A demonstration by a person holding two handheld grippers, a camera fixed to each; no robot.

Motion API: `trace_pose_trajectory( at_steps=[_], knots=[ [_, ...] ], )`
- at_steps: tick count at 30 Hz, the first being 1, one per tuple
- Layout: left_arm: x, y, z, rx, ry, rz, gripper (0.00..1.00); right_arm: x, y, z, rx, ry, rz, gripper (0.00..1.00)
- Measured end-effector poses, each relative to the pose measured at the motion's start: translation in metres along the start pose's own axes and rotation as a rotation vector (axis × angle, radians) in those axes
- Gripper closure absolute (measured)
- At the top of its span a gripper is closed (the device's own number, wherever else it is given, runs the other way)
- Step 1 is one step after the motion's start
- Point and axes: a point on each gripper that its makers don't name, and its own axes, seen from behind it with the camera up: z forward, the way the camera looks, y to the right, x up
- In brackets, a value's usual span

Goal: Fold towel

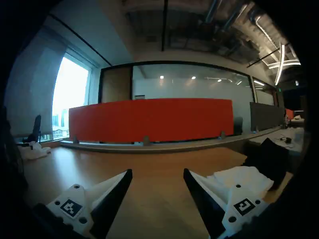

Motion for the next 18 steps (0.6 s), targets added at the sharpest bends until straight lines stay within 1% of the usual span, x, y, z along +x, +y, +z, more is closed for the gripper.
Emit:
trace_pose_trajectory(
  at_steps=[3,18],
  knots=[
    [0.0001,-0.0002,0.0,0.0,0.0,0.0,0.03,-0.0008,-0.0063,-0.0013,0.008,-0.001,-0.023,0.01],
    [0.0001,-0.0002,0.0001,0.0,0.0,0.0,0.03,0.0003,-0.0019,0.0,-0.016,-0.002,-0.022,0.0]
  ],
)
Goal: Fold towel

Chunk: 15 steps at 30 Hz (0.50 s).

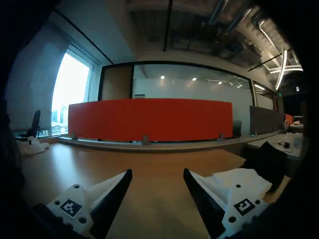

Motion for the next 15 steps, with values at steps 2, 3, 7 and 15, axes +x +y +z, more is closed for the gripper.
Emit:
trace_pose_trajectory(
  at_steps=[2,3,7,15],
  knots=[
    [0.0,-0.0001,-0.0001,0.0,0.0,0.0,0.03,0.0001,-0.0001,0.0001,0.002,-0.001,0.0,0.0],
    [0.0,-0.0002,-0.0001,0.0,0.0,0.0,0.03,0.0001,-0.0002,0.0001,0.003,-0.001,0.0,0.0],
    [0.0001,-0.0001,-0.0002,0.0,0.0,0.0,0.03,-0.0007,-0.0004,0.0003,0.004,0.001,-0.001,0.0],
    [-0.0002,0.0002,-0.0005,0.0,0.0,0.0,0.03,-0.0015,-0.001,0.0003,0.006,-0.002,0.0,0.0]
  ],
)
